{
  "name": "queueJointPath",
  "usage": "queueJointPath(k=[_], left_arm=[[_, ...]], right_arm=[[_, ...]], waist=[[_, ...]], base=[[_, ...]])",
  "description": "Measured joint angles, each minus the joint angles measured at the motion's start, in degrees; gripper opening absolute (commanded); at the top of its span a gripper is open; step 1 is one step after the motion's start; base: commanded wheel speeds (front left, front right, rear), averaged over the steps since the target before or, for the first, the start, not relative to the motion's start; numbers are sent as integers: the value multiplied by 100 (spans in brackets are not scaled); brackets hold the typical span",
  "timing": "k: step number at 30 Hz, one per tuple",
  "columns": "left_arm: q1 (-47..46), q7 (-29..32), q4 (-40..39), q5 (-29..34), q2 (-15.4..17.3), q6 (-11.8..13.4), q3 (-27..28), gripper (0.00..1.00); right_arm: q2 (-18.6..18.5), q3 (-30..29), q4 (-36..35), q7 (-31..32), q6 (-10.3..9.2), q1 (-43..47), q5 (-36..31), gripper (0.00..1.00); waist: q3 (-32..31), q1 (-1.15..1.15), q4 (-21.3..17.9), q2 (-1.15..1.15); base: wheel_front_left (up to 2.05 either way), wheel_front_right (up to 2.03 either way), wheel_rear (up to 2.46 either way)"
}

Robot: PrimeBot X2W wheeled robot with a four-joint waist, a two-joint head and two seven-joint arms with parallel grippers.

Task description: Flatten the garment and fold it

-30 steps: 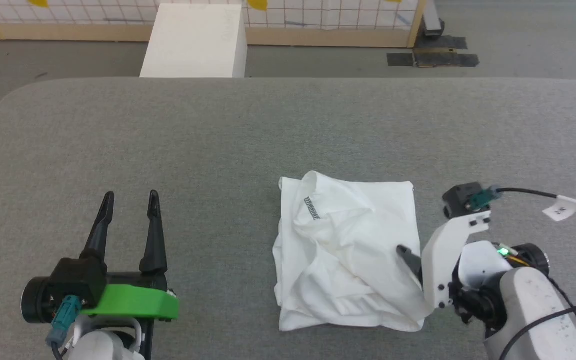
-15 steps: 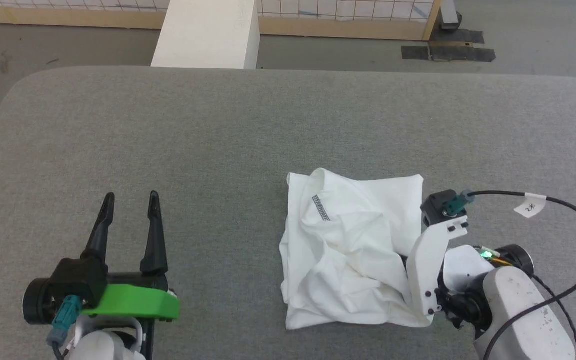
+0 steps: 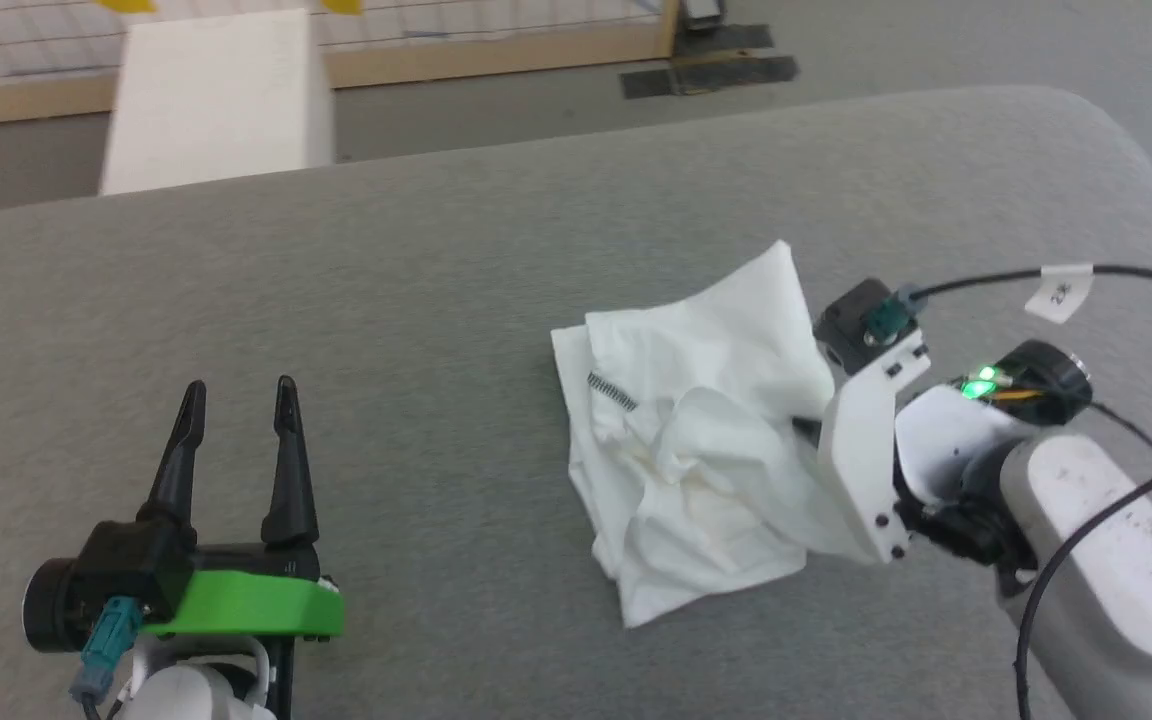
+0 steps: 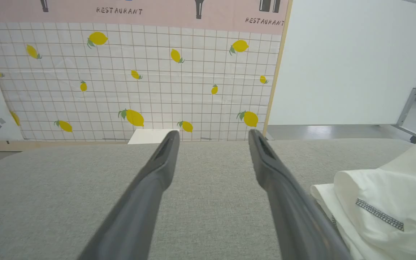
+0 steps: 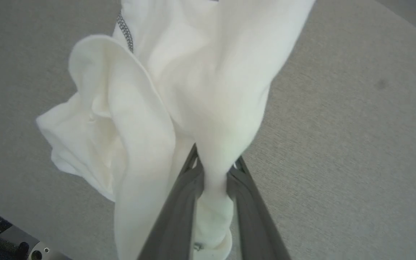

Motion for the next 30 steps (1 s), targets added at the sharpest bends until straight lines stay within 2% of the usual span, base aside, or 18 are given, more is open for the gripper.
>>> queueJointPath(k=[7, 8, 14, 20, 25, 30], left_arm=[[-199, 21, -100, 73, 82, -14, -70, 100], [-350, 80, -205, 110, 147, -54, -143, 100], [-714, 312, -467, 235, 311, -112, -276, 100], [-889, 456, -643, 302, 434, -124, -320, 100], [-994, 515, -788, 324, 525, -149, -342, 100], [-1062, 542, -902, 349, 560, -149, -350, 100]], right_arm=[[-722, 280, 38, -70, 0, -804, 210, 0], [-1026, 232, 162, -169, 0, -1014, 225, 0], [-1684, -174, 702, -524, 0, -1321, 194, 0], [-2035, -617, 1482, -981, 0, -1455, 104, 0], [-2220, -1170, 2168, -1399, 0, -1601, -127, 0], [-2231, -1929, 2789, -1641, 0, -1702, -497, 2]], waist=[[208, 0, -845, 0], [358, 0, -1015, 0], [888, 0, -1291, 0], [1470, 0, -1268, 0], [1919, 1, -996, 0], [2223, 1, -646, 0]], base=[[0, 0, 0], [0, 0, 0], [0, 0, 0], [0, 0, 0], [0, 0, 0], [0, 0, 0]])
